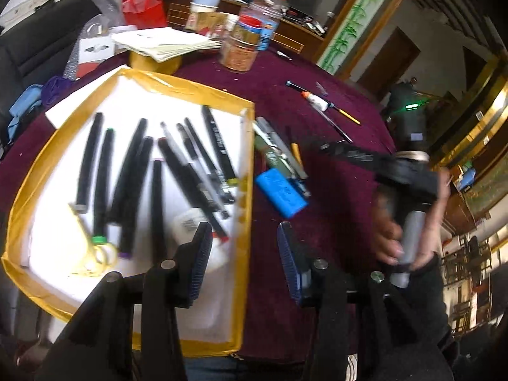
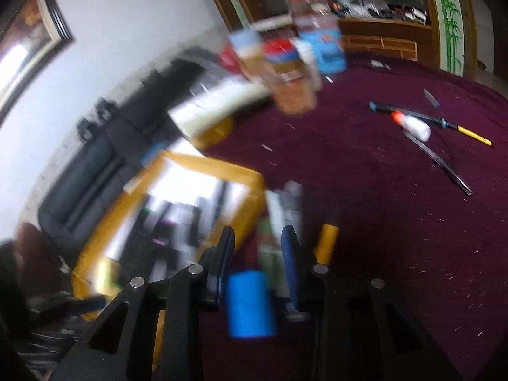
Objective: Organize rigid objects
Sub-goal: 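Open both tools to release the pen and marker, then withdraw, then grasp a yellow-barrel pen with the right tool while the left tool grasps a black pen, then carry the yellow pen and black pen into the tray, then open both tools to release the pens, then withdraw over the pile, then grasp a white marker with the right tool while the left tool grasps the blue battery pack, then carry the blue battery pack into the tray with the left tool while the right tool holds the white marker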
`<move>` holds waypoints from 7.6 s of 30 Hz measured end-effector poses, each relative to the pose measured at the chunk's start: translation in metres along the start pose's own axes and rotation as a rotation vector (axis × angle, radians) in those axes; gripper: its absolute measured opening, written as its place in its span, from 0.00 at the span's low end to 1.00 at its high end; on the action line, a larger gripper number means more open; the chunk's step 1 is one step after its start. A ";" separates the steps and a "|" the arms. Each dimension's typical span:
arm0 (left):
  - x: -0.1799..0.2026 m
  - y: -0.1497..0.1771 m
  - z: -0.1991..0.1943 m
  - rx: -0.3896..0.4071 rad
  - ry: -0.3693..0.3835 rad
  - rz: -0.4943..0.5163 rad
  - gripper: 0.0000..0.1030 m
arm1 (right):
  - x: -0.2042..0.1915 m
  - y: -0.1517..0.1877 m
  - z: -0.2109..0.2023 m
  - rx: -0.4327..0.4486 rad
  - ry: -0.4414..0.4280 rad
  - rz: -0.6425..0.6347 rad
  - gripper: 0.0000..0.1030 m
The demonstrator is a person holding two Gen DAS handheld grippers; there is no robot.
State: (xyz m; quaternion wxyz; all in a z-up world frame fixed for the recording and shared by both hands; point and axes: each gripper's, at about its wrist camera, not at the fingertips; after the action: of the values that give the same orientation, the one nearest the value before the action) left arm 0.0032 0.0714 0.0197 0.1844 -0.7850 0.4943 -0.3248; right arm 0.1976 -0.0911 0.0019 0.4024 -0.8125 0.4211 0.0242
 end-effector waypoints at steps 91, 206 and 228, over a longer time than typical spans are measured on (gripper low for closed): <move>0.098 -0.010 0.053 -0.068 0.079 0.164 0.12 | 0.090 0.025 -0.033 0.072 0.089 0.132 0.07; 0.109 0.030 0.124 -0.245 -0.271 0.250 0.37 | 0.082 0.033 0.000 -0.088 0.058 0.134 0.06; 0.056 -0.001 0.031 -0.099 0.007 0.035 0.31 | 0.062 0.040 0.003 -0.015 0.059 0.012 0.06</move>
State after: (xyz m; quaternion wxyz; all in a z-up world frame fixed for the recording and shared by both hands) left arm 0.0421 0.0204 0.0168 0.1495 -0.7831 0.5241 -0.2995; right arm 0.2100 -0.1437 -0.0491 0.3835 -0.8134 0.4375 0.0056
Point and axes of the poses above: each gripper's, at about its wrist camera, not at the fingertips, and z roughly the way its jaws point, x to its right, y to its underside, and after that the axes turned 7 degrees about x, right-handed
